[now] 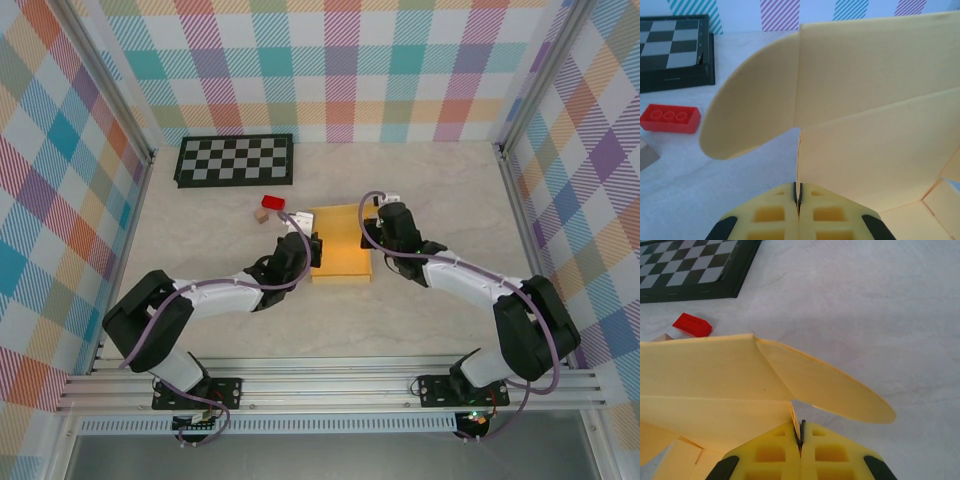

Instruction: Fold the paper box

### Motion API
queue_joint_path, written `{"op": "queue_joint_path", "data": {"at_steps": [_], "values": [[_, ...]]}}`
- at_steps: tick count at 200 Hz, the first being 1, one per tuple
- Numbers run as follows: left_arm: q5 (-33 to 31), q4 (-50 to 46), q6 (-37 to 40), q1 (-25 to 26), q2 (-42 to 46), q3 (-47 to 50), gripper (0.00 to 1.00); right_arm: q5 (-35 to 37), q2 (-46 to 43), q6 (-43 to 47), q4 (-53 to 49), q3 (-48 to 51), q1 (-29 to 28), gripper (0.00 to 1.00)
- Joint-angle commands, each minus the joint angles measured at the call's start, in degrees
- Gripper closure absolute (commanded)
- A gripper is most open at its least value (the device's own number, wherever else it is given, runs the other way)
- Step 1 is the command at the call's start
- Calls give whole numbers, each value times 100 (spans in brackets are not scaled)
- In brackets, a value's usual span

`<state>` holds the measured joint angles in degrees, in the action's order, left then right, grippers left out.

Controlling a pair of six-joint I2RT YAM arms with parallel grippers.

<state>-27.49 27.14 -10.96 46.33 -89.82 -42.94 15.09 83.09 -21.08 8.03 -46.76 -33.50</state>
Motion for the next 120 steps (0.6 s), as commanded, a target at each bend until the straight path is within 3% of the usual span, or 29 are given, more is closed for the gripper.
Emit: {"op": "queue_joint_path", "data": {"at_steps": [1,55,120], "values": [[96,322,-590,112,-122,-137,100,140,74,-541,150,161,-102,100],[60,575,-1250,292,-202,28,100,369,231,-653,329,261,-399,100],[-63,1629,-1006,642,-132,1009,100,819,147,-816,1071,1058,-864,100]]}}
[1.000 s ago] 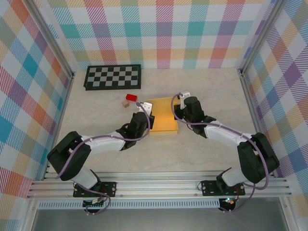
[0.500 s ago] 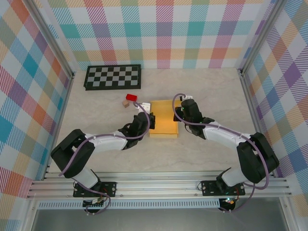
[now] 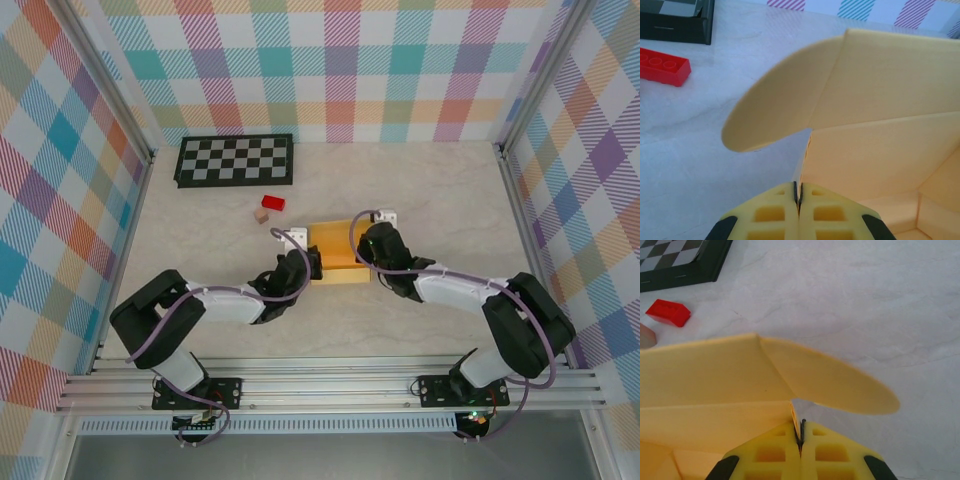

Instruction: Fold the paper box

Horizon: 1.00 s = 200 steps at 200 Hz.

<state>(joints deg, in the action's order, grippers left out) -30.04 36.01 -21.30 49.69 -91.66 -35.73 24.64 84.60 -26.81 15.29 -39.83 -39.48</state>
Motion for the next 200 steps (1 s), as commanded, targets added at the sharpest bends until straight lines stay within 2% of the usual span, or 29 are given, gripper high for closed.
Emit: {"op": "queue_joint_path", "data": {"at_steps": [1,31,72,97,143,172,200], "values": [[192,754,33,309,51,295,100,-131,-4,-245,357,386,-272,100],[120,1042,407,392,43,407,100,-165,-13,-271,870,693,-297,100],[95,1229,1970,360,-204,-260,100,-207,100,458,1488,352,-297,100],[350,1587,2523,49,-554,-682,100,-162,423,1004,1910,-119,-233,100],[1107,1796,2675,-643,-1219,-1327,100,-731,1155,1210,2448,-832,345,100],[1211,1842,2556,-796,-1507,-1441,100,-987,1519,1268,2387,-1127,512,100],[1238,1950,2178,-796,-1659,-1225,100,-1041,1659,1133,2477,-986,511,100]]}}
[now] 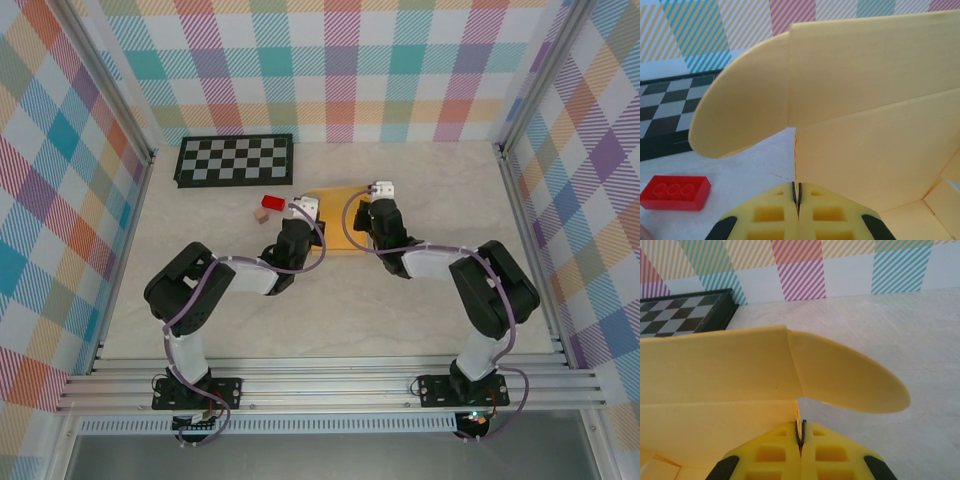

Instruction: Fold the paper box

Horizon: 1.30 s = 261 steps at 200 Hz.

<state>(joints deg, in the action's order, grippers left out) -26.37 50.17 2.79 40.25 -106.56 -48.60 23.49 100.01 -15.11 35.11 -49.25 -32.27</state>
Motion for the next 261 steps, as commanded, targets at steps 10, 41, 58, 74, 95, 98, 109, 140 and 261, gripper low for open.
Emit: {"op": "queue_joint_path", "data": {"at_steps": [10,41,58,74,95,98,109,140,261], "values": [[892,605,-396,149,-181,185,100,-933,154,-84,558,56,-209,100],[999,731,-656,157,-18,519,100,-977,155,-180,603,346,-217,100],[1093,715,-698,184,89,651,100,-982,114,-201,611,502,-225,100],[1144,674,-733,225,136,767,100,-982,68,-203,602,663,-258,100],[1138,640,-842,294,175,923,100,-918,4,-202,627,880,-303,100],[1123,635,-860,305,186,951,100,-914,-18,-207,635,921,-306,100],[1003,574,-943,355,245,1029,100,-892,-69,-224,646,1041,-315,100],[809,363,-1043,572,321,1155,100,-881,-209,-246,629,1298,-341,100],[488,1308,96,545,-536,425,100,-1227,459,-400,1602,981,-218,100]]}}
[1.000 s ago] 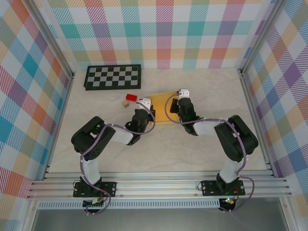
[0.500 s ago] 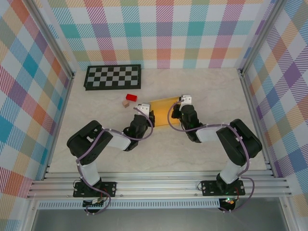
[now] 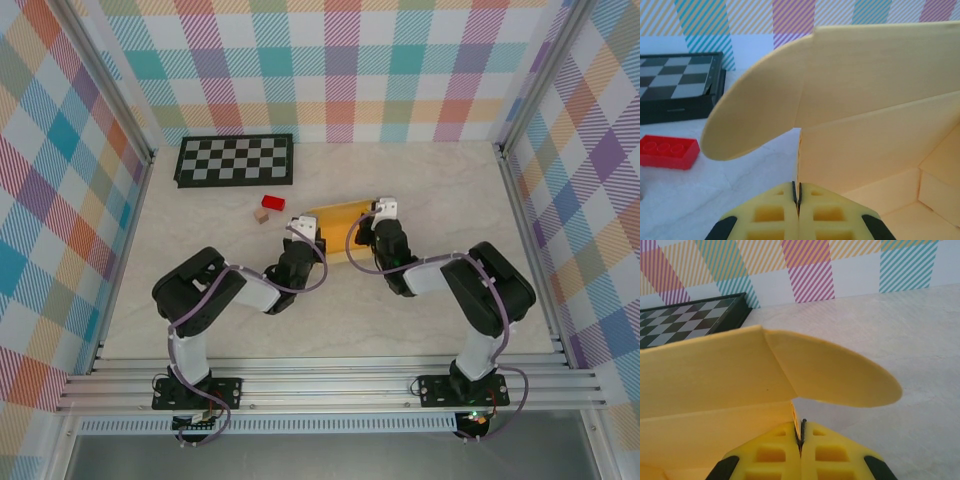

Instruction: Fold the paper box

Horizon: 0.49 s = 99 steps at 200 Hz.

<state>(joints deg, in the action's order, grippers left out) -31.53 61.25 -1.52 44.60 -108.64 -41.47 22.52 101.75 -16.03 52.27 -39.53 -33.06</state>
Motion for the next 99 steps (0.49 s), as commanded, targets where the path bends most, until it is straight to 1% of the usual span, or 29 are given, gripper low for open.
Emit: {"op": "queue_joint_path", "data": {"at_steps": [1,11,22,48,63,81,93,99], "values": [[1010,184,533,114,-326,-285,100,-1116,284,-315,-95,16,-139,100],[1101,145,510,173,-269,-224,100,-1040,255,-287,-75,125,-139,100],[1164,231,462,231,-193,-60,100,-974,189,-261,-342,191,-139,100],[1140,288,529,472,-185,250,100,-1152,60,-342,-227,542,-158,100],[1083,304,686,649,-248,388,100,-1137,-179,-408,-454,647,-183,100],[890,289,947,882,-297,513,100,-1202,-422,-488,-1028,641,-193,94],[749,317,1025,966,-319,581,100,-1243,-595,-581,-1166,724,-198,93],[704,317,1046,984,-333,600,100,-1219,-669,-658,-1190,786,-201,90]]}}
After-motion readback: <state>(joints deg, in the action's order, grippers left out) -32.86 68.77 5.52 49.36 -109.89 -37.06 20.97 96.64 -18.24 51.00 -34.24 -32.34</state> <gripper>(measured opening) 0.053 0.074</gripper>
